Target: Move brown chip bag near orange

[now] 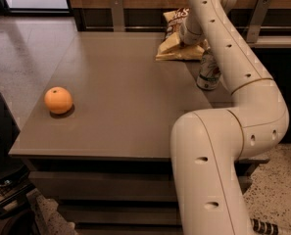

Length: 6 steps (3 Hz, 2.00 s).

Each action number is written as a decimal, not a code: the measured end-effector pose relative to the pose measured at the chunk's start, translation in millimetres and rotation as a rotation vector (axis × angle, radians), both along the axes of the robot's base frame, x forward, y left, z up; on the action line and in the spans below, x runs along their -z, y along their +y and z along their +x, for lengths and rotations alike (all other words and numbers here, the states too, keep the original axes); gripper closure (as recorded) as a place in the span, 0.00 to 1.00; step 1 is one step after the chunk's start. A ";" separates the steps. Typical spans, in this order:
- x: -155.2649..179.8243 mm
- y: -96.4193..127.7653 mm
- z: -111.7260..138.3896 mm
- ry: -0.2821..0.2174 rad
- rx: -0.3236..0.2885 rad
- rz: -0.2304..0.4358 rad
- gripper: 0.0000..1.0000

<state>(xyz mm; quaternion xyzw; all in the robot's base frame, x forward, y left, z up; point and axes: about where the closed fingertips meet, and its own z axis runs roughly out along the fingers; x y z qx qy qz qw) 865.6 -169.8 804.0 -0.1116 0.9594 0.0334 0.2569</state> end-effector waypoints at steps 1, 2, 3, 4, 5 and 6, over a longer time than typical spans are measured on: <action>1.0 0.9 0.4 0.002 -0.001 0.000 0.41; -3.8 0.9 0.1 0.002 -0.001 0.000 0.65; -7.3 1.2 -1.0 0.002 -0.001 0.000 0.87; -7.6 1.4 -1.8 0.002 -0.001 0.000 1.00; -7.9 1.4 -1.9 0.002 -0.001 0.000 1.00; -8.1 1.4 -2.0 0.001 -0.001 0.000 1.00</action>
Offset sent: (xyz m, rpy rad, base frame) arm 0.0004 0.0009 -0.0017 0.0000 0.0024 0.0011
